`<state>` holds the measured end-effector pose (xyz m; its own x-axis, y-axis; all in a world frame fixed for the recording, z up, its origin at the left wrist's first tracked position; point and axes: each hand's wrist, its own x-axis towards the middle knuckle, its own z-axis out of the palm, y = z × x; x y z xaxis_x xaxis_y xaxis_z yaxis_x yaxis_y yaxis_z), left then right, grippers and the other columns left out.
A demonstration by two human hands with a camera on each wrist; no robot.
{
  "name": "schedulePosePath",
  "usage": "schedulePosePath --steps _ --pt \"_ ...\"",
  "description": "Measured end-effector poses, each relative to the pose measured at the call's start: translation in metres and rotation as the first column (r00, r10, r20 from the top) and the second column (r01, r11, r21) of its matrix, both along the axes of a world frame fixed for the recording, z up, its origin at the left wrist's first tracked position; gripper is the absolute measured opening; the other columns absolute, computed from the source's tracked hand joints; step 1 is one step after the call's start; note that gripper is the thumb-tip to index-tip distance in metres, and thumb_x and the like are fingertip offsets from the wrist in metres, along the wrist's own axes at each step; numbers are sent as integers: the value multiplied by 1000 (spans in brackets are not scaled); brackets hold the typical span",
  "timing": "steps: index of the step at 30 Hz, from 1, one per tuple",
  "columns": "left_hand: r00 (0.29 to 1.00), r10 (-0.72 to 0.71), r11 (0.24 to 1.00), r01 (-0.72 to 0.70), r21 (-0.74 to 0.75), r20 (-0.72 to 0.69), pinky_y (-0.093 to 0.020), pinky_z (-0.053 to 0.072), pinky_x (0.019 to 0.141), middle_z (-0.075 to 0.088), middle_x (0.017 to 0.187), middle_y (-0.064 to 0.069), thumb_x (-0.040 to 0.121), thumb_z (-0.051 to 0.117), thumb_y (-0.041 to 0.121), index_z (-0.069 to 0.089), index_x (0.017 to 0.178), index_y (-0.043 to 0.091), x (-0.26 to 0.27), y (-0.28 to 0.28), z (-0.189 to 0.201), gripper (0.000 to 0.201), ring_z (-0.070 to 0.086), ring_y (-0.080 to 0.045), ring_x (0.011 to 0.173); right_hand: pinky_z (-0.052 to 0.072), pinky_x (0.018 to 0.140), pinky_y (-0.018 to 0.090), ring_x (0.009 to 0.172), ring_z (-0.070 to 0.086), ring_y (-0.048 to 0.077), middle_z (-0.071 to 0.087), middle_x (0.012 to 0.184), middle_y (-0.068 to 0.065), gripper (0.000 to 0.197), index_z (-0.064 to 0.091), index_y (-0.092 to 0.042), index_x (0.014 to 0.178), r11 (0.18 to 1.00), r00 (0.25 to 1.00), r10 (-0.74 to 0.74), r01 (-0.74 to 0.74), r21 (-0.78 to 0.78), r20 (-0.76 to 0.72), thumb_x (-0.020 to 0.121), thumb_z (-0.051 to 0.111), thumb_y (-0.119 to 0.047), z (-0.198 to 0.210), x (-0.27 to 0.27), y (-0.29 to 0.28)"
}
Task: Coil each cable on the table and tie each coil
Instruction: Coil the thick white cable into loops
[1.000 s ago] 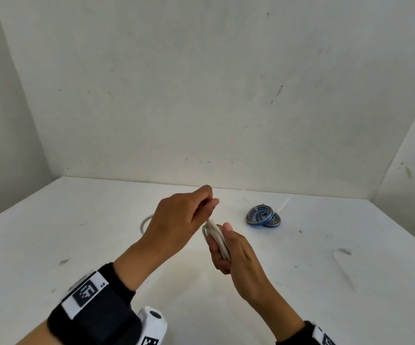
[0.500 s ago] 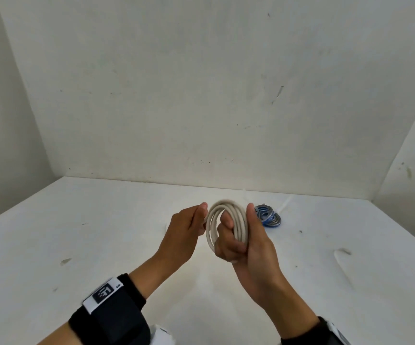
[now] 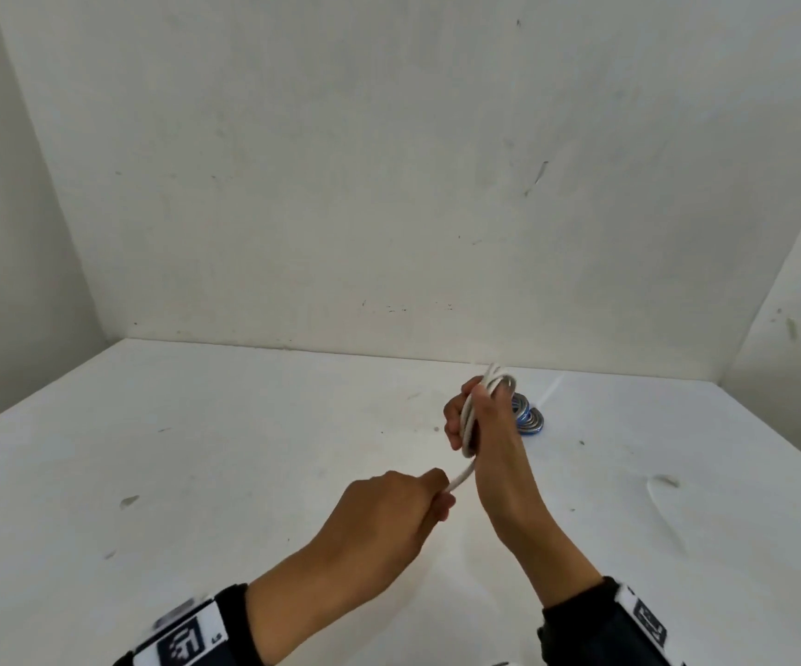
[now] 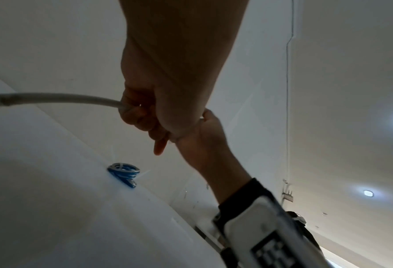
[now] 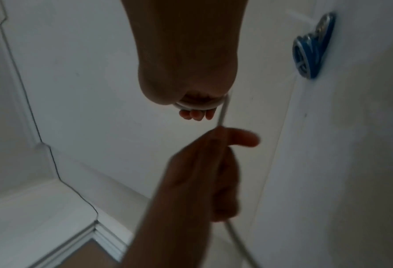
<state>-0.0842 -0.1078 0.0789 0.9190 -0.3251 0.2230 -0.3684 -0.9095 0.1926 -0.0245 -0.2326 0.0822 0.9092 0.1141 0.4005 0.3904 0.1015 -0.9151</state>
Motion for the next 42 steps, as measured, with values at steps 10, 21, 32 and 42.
schedulePosePath --steps 10,21,32,42 --pt "947 -65 988 105 -112 314 -20 42 58 48 62 12 87 45 58 41 81 28 15 33 41 31 49 -12 58 34 55 18 54 36 8 42 59 -6 44 52 -17 75 932 970 211 -237 -274 -124 104 26 -37 -18 -19 -5" --pt "823 120 847 207 -490 555 -13 33 55 48 69 11 97 36 39 55 72 16 44 35 24 40 43 -4 57 17 52 28 49 12 16 18 49 0 62 56 -7 71 834 782 531 -551 39 -326 98 22 -52 3 -34 3" --pt "755 100 888 226 -400 648 -19 39 50 57 68 5 97 44 37 61 75 13 50 35 37 37 46 -11 55 33 57 19 53 31 10 34 56 -4 54 54 -13 80 880 889 368 -427 -206 -273 98 19 -50 -4 -42 7" --pt "937 76 644 216 -734 342 -22 40 59 56 67 3 96 31 41 56 70 16 48 17 4 44 52 -13 62 28 50 22 47 26 12 33 46 -7 54 54 -12 67 960 929 258 -278 -39 -265 96 26 -48 1 -48 6"
